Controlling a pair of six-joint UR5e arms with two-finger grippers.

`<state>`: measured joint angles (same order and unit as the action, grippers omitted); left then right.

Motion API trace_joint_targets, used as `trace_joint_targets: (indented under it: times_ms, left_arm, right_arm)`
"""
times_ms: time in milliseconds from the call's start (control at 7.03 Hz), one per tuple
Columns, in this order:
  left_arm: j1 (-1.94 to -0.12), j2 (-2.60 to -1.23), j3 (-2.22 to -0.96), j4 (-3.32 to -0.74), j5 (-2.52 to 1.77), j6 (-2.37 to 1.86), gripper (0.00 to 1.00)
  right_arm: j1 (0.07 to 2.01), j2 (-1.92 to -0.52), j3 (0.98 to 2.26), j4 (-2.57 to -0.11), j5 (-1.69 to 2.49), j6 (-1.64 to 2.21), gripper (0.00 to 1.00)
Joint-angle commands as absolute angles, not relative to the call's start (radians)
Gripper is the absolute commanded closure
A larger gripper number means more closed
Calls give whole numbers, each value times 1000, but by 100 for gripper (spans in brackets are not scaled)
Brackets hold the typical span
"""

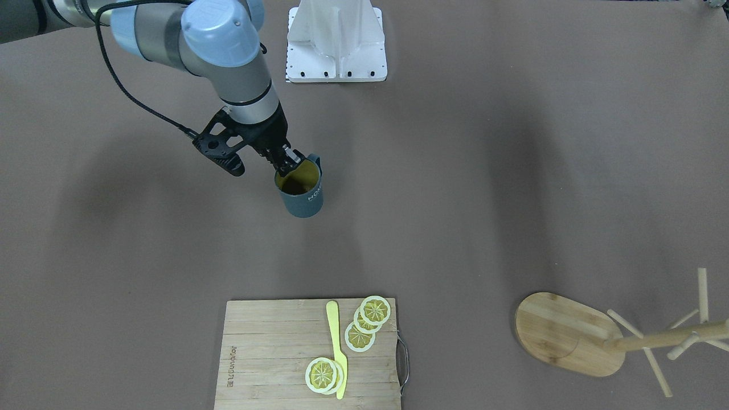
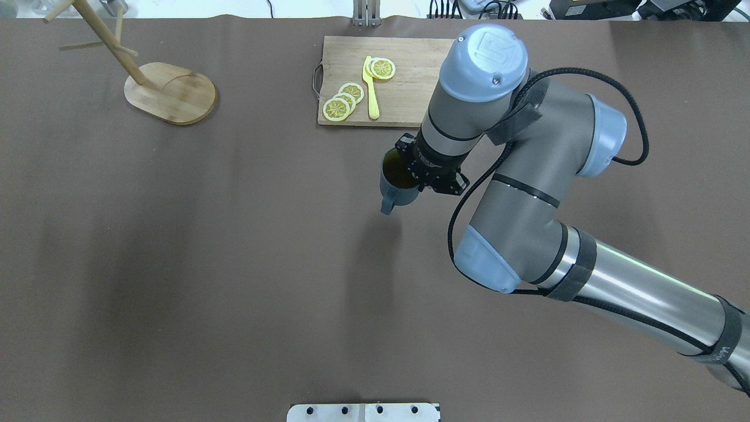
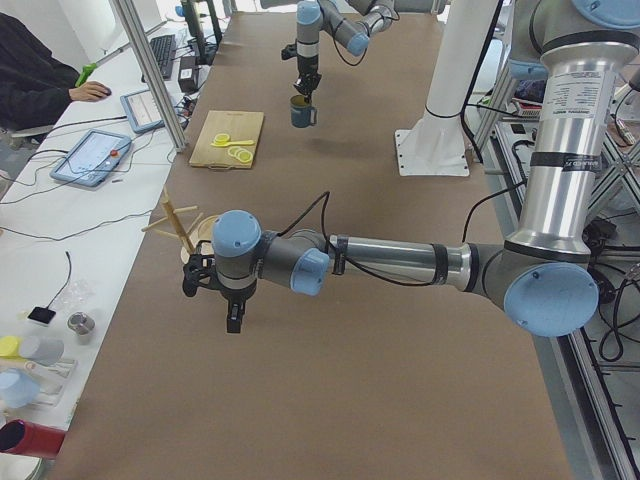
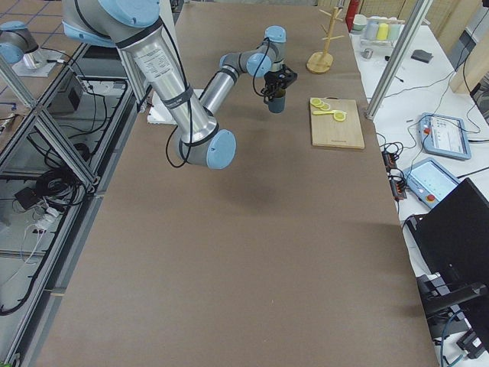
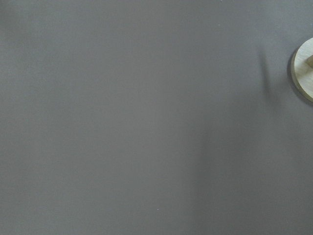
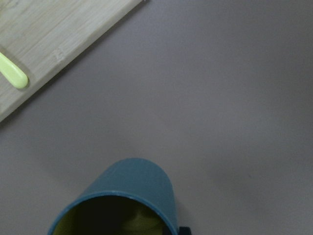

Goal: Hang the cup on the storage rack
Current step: 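Carry the teal mug with the right gripper toward the table center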

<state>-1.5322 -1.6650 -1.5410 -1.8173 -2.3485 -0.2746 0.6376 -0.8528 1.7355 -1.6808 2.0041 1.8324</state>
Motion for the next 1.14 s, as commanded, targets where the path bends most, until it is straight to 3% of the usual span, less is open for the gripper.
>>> trace_joint_targets:
  times_ms: [0, 995]
  left_arm:
    - [-1532, -1664, -1542, -1816, -2349, -275, 2]
    - [-1532, -1664, -1540, -1818, -2349, -276, 2]
  right_arm:
    - [566, -796, 1651, -1616, 1933, 1896, 100]
    - [540, -759, 1545, -1553, 1927, 2149, 100]
